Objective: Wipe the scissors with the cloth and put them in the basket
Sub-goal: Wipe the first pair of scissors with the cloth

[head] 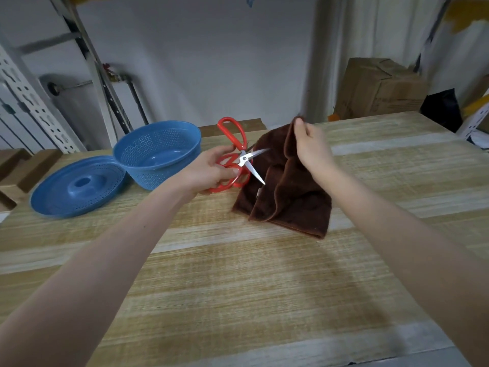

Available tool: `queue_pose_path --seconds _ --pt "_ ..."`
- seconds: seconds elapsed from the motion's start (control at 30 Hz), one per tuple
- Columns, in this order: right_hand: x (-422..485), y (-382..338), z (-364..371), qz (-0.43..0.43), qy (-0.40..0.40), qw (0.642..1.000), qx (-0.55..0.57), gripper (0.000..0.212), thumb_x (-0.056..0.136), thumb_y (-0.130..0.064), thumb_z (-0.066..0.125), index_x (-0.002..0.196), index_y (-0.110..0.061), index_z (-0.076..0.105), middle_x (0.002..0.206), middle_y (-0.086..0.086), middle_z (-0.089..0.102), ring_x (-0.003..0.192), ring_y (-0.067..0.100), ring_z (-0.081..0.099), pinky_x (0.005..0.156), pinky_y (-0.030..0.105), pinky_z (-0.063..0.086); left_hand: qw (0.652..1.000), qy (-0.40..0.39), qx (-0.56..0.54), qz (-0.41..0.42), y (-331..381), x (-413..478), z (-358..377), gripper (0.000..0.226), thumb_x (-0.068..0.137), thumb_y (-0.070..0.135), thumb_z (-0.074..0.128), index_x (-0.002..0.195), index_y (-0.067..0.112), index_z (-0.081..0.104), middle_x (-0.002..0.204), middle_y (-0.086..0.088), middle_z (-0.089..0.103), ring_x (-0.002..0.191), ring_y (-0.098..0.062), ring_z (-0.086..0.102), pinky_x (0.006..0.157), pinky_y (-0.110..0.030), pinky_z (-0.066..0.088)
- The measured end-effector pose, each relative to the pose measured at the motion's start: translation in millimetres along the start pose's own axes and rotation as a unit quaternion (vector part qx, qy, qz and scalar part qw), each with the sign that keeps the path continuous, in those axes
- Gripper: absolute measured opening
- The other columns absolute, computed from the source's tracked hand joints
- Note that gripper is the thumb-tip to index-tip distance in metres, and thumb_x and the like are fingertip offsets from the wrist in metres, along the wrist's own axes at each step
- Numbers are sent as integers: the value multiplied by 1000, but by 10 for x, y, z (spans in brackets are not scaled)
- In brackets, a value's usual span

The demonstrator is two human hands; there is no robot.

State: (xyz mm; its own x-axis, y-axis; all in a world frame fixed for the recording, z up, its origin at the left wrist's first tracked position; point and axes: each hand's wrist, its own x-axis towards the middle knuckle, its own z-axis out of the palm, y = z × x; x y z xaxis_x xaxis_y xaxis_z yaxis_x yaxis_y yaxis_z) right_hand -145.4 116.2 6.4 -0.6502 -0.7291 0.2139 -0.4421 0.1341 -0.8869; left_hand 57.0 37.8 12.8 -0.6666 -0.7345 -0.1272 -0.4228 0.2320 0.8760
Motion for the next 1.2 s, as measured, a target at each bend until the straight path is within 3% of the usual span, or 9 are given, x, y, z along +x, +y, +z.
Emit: queue_pose_path --seconds 0.17,0.27,0.33,0.5,0.63,0.77,1.0,1.1,1.2 --pt "-135 94 215 63 23 998 8 47 105 -37 27 67 -17 48 73 1 51 84 25 55 77 35 41 997 65 -29 1 -53 74 36 58 94 16 60 144 34 37 58 8 55 38 -5 38 42 -21 29" --pt "-215 17 339 49 -24 998 17 48 105 -36 31 64 -16 47 68 0 50 76 24 52 72 33 39 997 65 -39 1 -18 61 101 59 96 14 57 146 33 34 75 2 56 36 -1 41 35 -14 29" --pt "-251 -57 399 18 -91 996 2 44 105 -35 33 78 -12 59 76 1 56 76 19 55 71 32 40 998 58 -35 1 11 74 154 59 96 14 56 147 34 33 83 1 52 35 1 44 33 -12 30" --pt "-265 -73 435 4 -186 982 33 27 99 -29 53 84 -12 68 81 0 67 77 12 62 68 24 47 998 56 -18 2 -9 137 223 58 97 16 54 146 40 35 65 8 49 38 -5 37 42 -20 27" --pt "-231 -15 418 40 -217 975 30 26 98 -32 55 82 -15 67 79 -2 67 77 14 64 73 26 48 999 49 -4 -14 -37 136 223 56 95 19 58 142 42 39 87 1 55 42 -5 39 40 -19 27" --pt "-199 -6 274 10 -277 959 -63 30 98 -35 54 73 -20 60 73 -6 61 66 8 56 62 22 41 999 30 -16 -16 -79 105 203 47 93 18 62 130 45 49 79 1 57 39 -4 37 40 -19 26" --pt "-146 -27 96 -16 -324 931 -167 32 97 -34 56 71 -18 60 70 -4 57 63 10 50 58 24 36 999 14 -40 -25 -72 110 215 43 94 16 59 125 45 52 58 9 49 38 -5 34 41 -18 24" --pt "-157 12 97 -10 -320 932 -171 31 98 -32 55 81 -8 65 78 2 60 71 15 52 65 28 38 996 -2 -76 -36 -103 120 202 45 96 13 56 129 42 51 60 1 41 40 -7 27 38 -18 19" --pt "-167 12 40 4 -310 935 -175 29 100 -31 52 80 -13 64 72 -3 58 67 11 52 61 25 37 995 -1 -92 -43 -111 118 191 43 97 12 52 132 38 50 64 -2 40 40 -7 25 37 -18 16"
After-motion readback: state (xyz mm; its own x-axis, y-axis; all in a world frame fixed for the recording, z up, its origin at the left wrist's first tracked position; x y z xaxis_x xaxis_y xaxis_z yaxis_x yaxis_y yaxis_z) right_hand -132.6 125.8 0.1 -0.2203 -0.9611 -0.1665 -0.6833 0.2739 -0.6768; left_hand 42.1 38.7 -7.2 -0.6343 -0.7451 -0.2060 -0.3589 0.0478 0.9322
